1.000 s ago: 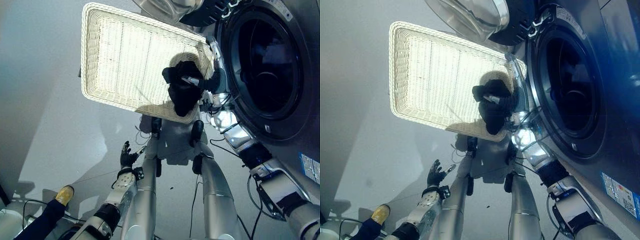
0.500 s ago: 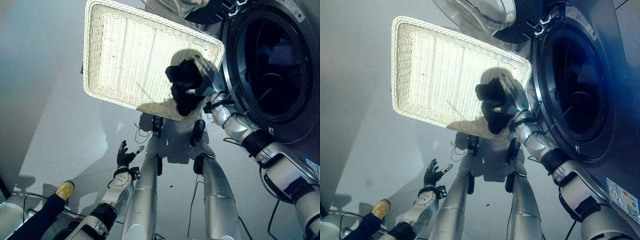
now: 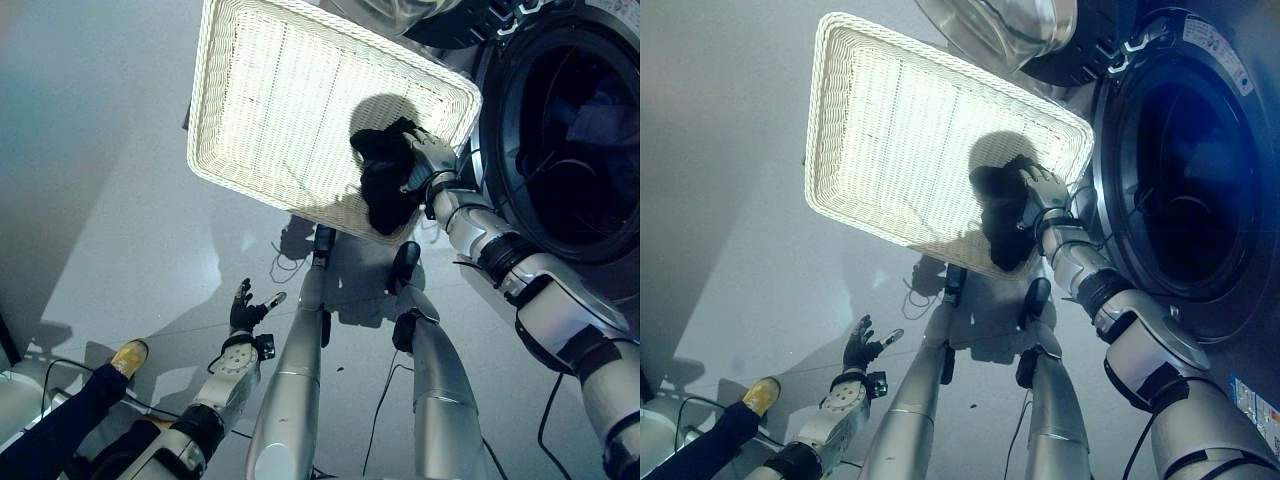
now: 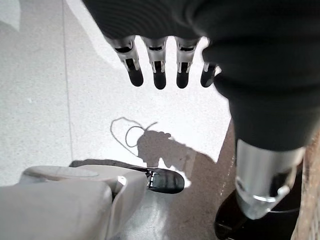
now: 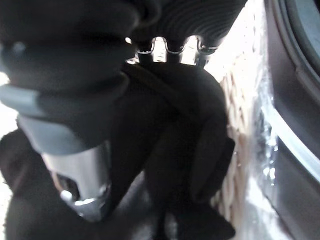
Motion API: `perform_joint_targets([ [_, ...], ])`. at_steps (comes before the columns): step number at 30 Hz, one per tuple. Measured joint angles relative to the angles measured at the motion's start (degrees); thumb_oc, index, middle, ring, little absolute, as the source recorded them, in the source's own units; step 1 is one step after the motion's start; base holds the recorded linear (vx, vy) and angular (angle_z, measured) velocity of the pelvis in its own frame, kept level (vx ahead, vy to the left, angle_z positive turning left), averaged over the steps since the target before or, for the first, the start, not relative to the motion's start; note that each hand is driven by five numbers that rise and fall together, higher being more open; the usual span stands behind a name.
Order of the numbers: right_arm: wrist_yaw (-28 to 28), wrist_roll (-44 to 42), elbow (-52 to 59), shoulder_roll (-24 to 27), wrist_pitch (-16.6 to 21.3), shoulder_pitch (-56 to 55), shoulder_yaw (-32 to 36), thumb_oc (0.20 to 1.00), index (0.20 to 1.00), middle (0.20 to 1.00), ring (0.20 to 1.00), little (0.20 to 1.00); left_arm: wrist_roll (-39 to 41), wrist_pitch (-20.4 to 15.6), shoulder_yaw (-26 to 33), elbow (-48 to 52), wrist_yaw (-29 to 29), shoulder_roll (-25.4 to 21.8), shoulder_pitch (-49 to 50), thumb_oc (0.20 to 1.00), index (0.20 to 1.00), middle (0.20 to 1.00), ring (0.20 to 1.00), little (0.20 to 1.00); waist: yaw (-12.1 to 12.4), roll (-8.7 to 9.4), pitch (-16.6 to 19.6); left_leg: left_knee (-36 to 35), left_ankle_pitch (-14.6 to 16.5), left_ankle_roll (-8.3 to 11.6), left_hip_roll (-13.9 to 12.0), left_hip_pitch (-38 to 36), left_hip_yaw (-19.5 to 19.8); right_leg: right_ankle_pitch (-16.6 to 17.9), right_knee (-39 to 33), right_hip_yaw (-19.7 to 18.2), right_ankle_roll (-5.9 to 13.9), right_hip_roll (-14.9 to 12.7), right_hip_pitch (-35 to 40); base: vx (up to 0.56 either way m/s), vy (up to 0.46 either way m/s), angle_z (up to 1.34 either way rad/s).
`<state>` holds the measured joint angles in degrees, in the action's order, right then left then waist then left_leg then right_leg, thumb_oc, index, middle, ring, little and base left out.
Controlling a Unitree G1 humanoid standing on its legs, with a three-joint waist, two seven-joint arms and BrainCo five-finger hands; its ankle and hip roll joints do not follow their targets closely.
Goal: Put the clothes into the washing machine.
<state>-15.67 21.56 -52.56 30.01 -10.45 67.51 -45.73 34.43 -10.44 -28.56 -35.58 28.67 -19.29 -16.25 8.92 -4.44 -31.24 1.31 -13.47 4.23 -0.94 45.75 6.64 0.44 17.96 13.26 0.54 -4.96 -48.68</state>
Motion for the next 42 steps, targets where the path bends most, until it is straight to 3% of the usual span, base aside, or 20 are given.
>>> perform_joint_targets([
  [3, 3.46, 2.25, -0.09, 0.01, -1.53, 1.32, -0.71, 1.000, 1.000, 1.000, 1.000, 1.000, -0.01, 0.00, 0.02, 1.05, -0.02, 0.00, -0.01, 1.000, 1.000, 1.000, 1.000, 1.000, -0.02, -0.10, 0.12, 0.00, 0.00, 0.03, 0.02, 0.29, -0.02, 0.00, 0.14, -0.08, 0.00, -0.02, -0.38, 0.00, -0.014, -0.01],
  [4, 6.25, 3.85, -0.27, -0.18, -2.60, 2.21, -1.54, 0.677, 0.677, 0.677, 0.677, 0.677, -0.01, 0.09, 0.01, 1.47, -0.03, -0.02, 0.00, 1.000, 1.000, 1.000, 1.000, 1.000, -0.02, -0.26, 0.53, 0.11, -0.03, 0.08, 0.00, 0.90, 0.03, 0.00, 0.18, -0.07, 0.00, 0.00, -0.96, 0.02, -0.060, -0.03],
  [6, 12.23, 7.12, -0.16, 0.33, -4.15, 4.20, -3.07, 0.200, 0.200, 0.200, 0.200, 0.200, -0.01, 0.18, 0.04, 2.72, -0.03, -0.34, -0.01, 1.000, 1.000, 1.000, 1.000, 1.000, -0.06, -0.26, 0.58, 0.14, -0.14, 0.19, -0.11, 1.35, 0.04, 0.03, 0.24, -0.07, -0.04, 0.01, -1.44, 0.02, -0.069, -0.02],
  [9, 19.01, 7.59, -0.19, 0.67, -4.73, 6.78, -4.38, 0.200, 0.200, 0.200, 0.200, 0.200, -0.01, 1.21, -0.25, 4.55, -0.04, -1.10, -0.04, 1.000, 1.000, 1.000, 1.000, 1.000, 0.29, -0.35, 0.91, 0.33, -0.15, 0.32, -0.31, 1.33, 0.28, -0.07, 0.65, 0.09, -0.13, 0.27, -1.44, 0.01, -0.071, 0.02],
  [14, 19.85, 2.09, -3.43, 0.50, -4.44, 7.12, -4.14, 0.200, 0.200, 0.200, 0.200, 0.200, -0.02, 1.68, -0.20, 4.67, -0.20, -1.21, -0.21, 1.000, 1.000, 1.000, 1.000, 1.000, 2.08, -0.78, 1.20, 0.64, -0.23, 0.49, -0.43, 1.33, 0.70, -0.56, 1.36, 0.57, -0.82, 0.21, -1.44, 0.00, -0.038, 0.04],
  [17, 18.29, -5.69, -4.06, -0.44, -3.50, 2.51, 0.25, 0.200, 0.200, 0.200, 0.200, 0.200, -0.03, 2.33, -0.08, 4.80, -0.56, -1.66, -0.24, 1.000, 1.000, 1.000, 1.000, 1.000, 3.01, -0.79, 1.20, 1.09, -0.25, 0.60, -0.22, 1.36, 1.14, -0.98, 2.03, 0.84, -1.13, 0.11, -1.42, 0.00, -0.030, 0.06],
  [21, 12.78, -8.27, -4.17, -1.50, -1.77, -0.50, 2.68, 0.200, 0.200, 0.200, 0.200, 0.200, -0.04, 2.57, 0.08, 4.99, -0.57, -1.97, -0.31, 1.000, 1.000, 1.000, 1.000, 1.000, 2.76, -0.79, 1.20, 1.20, -0.19, 0.67, -0.10, 1.40, 1.17, -1.00, 2.26, 0.81, -1.09, -0.02, -1.50, 0.00, 0.000, 0.00],
  [26, 9.94, -16.82, -3.49, -1.64, -0.05, -1.30, 5.72, 0.200, 0.200, 0.200, 0.200, 0.200, -0.04, 2.96, 0.01, 5.25, -0.45, -1.95, -0.37, 1.000, 1.000, 1.000, 1.000, 1.000, 2.66, -0.78, 1.20, 1.20, -0.09, 0.80, -0.10, 1.40, 1.16, -1.00, 2.63, 0.78, -1.09, -0.05, -1.69, 0.00, 0.000, 0.00],
  [28, 9.87, -25.82, -1.46, -1.54, 0.31, -2.61, 7.94, 0.200, 0.200, 0.200, 0.200, 0.200, -0.04, 3.55, 0.15, 5.31, -0.36, -1.95, -0.33, 1.000, 1.000, 1.000, 1.000, 1.000, 1.80, -0.74, 1.18, 1.38, -0.09, 0.79, -0.07, 1.37, 1.04, -1.00, 2.80, 0.65, -1.09, -0.10, -1.75, 0.00, 0.000, 0.00],
  [31, 12.23, -41.78, 6.73, -2.22, 0.41, -8.95, 18.73, 0.200, 0.200, 0.200, 0.200, 0.200, -0.04, 3.96, 0.37, 5.29, -0.35, -1.99, -0.28, 1.000, 1.000, 1.000, 1.000, 1.000, 1.12, -0.73, 1.17, 1.78, -0.27, 0.51, 0.21, 0.96, -0.24, -0.92, 3.22, -0.61, -1.22, -0.33, -1.89, -0.01, 0.008, -0.07],
  [35, 16.70, -63.94, 7.15, -5.18, 1.15, -12.75, 21.13, 0.200, 0.200, 0.200, 0.200, 0.200, -0.09, 3.71, 1.23, 4.23, -0.36, -2.07, -0.28, 1.000, 1.000, 1.000, 1.000, 1.000, -1.33, -0.70, 1.15, 1.81, -0.13, 0.31, 0.21, -0.49, -1.62, -0.88, 3.77, -1.97, -1.13, -0.27, -1.33, -0.01, 0.032, -0.13],
  [36, 16.86, -65.46, 7.13, -5.64, 1.17, -13.23, 22.01, 0.200, 0.200, 0.200, 0.200, 0.200, -0.09, 3.68, 1.23, 4.20, -0.37, -2.06, -0.27, 1.000, 1.000, 1.000, 1.000, 1.000, -1.66, -0.71, 1.15, 1.83, -0.13, 0.31, 0.11, -0.59, -1.66, -0.85, 3.76, -2.03, -1.16, -0.20, -1.32, -0.01, 0.062, -0.09],
  [42, 20.84, -94.10, 8.43, -8.90, 3.95, -19.93, 32.25, 0.200, 0.200, 0.200, 0.200, 0.200, -2.30, 2.00, 0.49, 0.00, -0.27, 0.14, 0.45, 1.000, 1.000, 1.000, 1.000, 1.000, -2.72, -0.73, 1.12, 1.69, 0.47, 0.38, -0.45, -3.56, -4.56, -0.17, 3.43, -4.81, -1.31, 0.38, 0.04, -0.03, 0.090, -0.20],
])
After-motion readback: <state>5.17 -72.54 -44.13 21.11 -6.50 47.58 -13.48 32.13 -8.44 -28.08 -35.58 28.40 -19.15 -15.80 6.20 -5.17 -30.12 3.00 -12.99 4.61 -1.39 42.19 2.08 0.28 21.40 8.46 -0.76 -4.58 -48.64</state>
